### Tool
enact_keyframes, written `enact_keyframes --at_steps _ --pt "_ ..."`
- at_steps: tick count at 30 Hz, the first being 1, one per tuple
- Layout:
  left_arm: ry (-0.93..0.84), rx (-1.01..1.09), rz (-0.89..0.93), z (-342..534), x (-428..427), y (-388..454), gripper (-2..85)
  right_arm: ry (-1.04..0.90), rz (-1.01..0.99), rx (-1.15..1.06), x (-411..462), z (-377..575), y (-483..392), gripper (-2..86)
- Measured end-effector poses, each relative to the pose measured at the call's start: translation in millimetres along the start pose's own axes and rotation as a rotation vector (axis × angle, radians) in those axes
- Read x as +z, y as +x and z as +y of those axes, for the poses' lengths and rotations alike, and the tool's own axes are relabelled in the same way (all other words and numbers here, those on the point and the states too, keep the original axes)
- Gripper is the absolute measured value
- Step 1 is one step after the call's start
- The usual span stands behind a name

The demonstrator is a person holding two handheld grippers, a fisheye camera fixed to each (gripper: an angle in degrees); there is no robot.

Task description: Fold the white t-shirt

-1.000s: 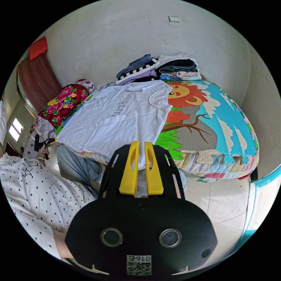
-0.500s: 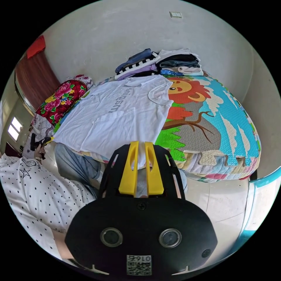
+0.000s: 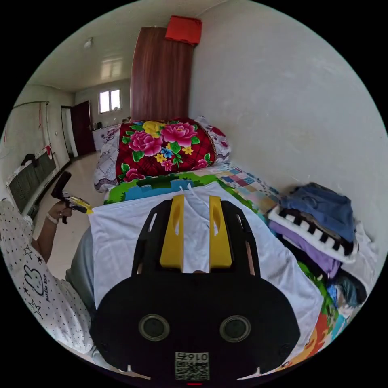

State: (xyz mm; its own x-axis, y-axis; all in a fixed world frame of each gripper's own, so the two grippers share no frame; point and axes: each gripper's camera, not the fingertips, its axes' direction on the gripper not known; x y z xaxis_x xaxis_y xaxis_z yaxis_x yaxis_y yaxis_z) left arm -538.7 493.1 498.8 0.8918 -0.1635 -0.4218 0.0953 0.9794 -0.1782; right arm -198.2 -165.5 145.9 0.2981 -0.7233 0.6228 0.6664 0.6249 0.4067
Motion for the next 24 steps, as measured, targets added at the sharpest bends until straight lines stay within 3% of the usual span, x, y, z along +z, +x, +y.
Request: enact_keyframes --at_steps 3,7,11,14,24 --pt "0.023 0.022 0.038 4 -8 1 -0.3 -0.172 -0.109 -0.010 109 -88 32 8.9" --pt "0.016 0.054 0.047 7 -17 5 -0.2 -0.283 0.119 -0.024 219 -169 65 9.2" --pt "-0.002 0.076 0.054 9 -25 12 -0.2 -0.480 0.163 -0.074 302 -209 87 10.1" --pt "-0.017 0.096 0.067 8 -30 19 -0.2 -0.470 0.245 -0.093 333 -229 96 9.4" --pt "0.003 0.127 0.111 6 -64 46 -0.3 -0.514 0.206 -0.087 394 -286 133 4.4"
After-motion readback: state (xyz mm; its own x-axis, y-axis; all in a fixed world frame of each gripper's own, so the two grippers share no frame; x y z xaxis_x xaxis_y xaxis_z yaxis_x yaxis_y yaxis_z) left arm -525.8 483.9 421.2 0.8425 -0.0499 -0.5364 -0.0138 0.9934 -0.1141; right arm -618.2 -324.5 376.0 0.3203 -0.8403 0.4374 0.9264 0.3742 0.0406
